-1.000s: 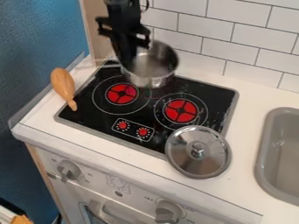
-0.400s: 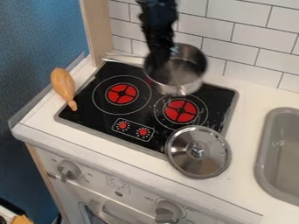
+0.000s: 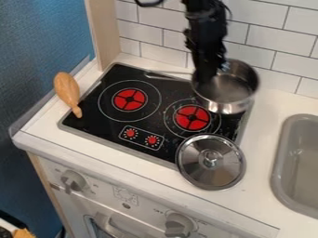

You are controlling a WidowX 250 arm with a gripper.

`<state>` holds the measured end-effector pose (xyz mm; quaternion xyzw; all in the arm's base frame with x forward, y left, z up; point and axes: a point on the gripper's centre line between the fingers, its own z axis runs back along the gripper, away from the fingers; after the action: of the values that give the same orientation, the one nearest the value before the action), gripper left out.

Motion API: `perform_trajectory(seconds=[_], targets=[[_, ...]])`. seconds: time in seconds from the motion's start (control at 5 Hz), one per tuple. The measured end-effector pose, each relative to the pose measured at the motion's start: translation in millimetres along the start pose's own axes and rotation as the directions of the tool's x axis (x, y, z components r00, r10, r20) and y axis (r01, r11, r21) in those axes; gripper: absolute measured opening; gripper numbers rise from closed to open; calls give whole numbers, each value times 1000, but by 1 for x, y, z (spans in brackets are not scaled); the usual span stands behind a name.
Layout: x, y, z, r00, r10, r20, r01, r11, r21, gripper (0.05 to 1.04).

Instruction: Move the cooking pot to right side of stove

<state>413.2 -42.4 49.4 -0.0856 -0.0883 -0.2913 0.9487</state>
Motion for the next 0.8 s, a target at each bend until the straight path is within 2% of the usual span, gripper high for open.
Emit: perform_trajectory(seconds=[0.2,0.4,0.8], targets=[[4,-12,-18,999,17,-41,-17,1000,13,78],[5,-15,-33,997,29,-73,-29,1000,2,78],[-3,-2,-42,994,54,-97,-53,998,16,78]])
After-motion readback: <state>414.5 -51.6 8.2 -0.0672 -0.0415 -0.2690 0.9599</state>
